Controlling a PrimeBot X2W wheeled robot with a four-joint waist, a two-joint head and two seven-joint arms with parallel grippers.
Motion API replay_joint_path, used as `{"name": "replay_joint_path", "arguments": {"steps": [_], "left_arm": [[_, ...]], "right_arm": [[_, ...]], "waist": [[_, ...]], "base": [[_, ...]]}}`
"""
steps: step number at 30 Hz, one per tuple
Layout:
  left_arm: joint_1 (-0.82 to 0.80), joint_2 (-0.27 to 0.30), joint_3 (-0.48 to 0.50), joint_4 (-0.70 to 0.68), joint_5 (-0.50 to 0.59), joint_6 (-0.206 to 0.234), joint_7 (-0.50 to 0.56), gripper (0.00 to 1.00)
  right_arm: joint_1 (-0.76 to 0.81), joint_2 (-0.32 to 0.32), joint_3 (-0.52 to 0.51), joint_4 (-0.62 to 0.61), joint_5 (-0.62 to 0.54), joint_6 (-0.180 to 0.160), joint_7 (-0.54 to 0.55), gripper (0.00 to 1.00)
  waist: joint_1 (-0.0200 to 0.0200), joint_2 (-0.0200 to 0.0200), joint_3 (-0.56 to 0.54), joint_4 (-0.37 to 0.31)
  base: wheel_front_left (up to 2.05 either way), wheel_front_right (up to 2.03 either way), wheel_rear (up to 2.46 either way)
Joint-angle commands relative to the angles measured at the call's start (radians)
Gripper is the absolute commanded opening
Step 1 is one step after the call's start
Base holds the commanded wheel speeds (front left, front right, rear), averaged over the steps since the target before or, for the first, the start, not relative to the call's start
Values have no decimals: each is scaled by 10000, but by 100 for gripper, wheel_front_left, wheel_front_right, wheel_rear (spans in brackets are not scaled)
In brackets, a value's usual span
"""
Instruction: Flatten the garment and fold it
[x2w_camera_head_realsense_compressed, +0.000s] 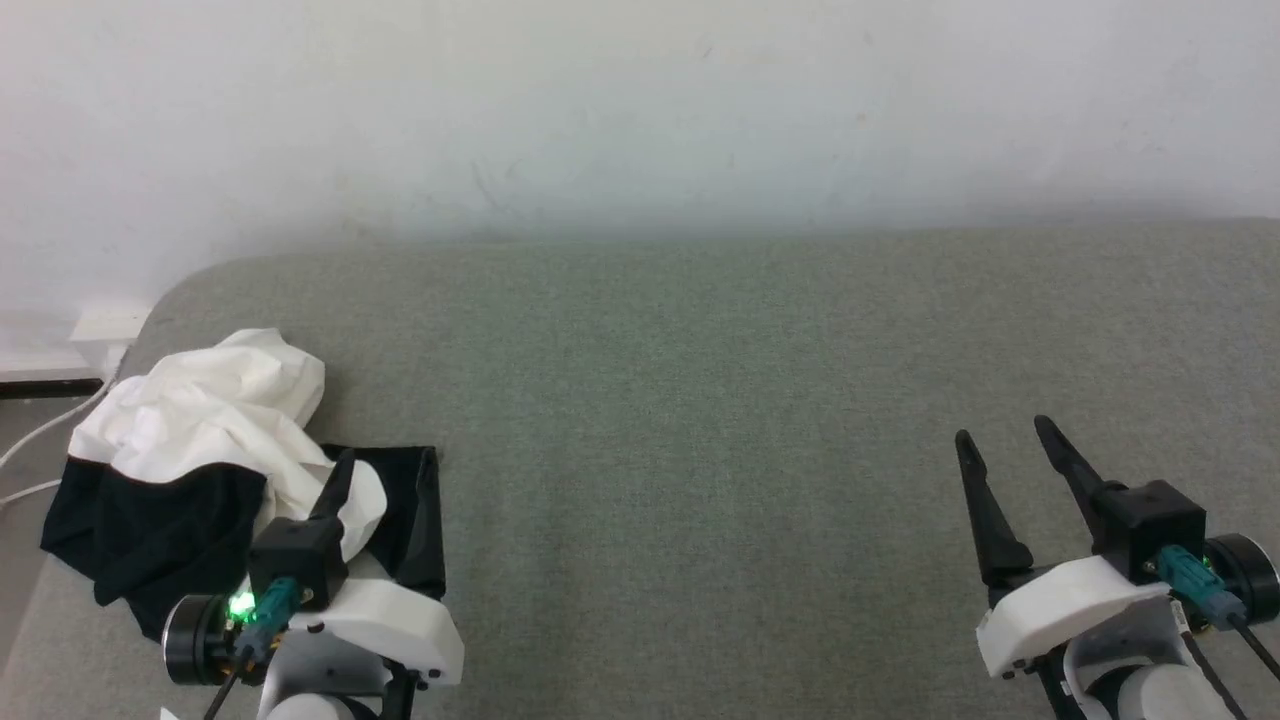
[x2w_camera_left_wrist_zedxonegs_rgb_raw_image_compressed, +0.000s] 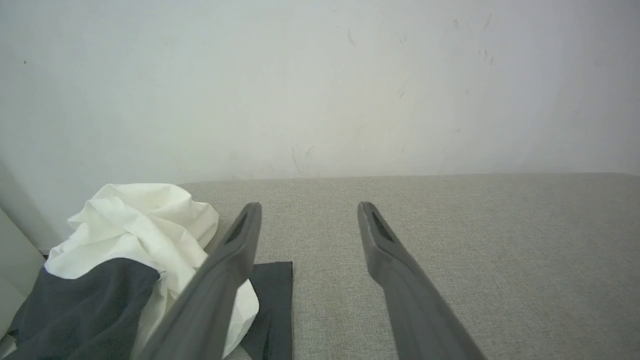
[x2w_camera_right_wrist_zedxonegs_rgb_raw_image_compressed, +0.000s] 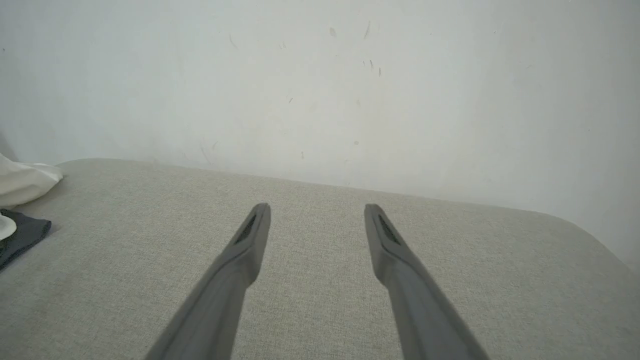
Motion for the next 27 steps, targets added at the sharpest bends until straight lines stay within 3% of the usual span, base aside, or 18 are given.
{"name": "replay_joint_path", "arguments": {"steps": [1, 27], "left_arm": [[-91, -4, -1, 17, -116, -55, -109, 100], [99, -9, 380, 90, -803, -2, -652, 100]], "right_arm": [[118, 7, -35, 8, 73, -2, -90, 100], [318, 15, 163, -400, 202, -4, -365, 100]], "waist": [[0, -1, -4, 54], [0, -1, -90, 1715]], "base": [[0, 0, 0], [0, 0, 0]]}}
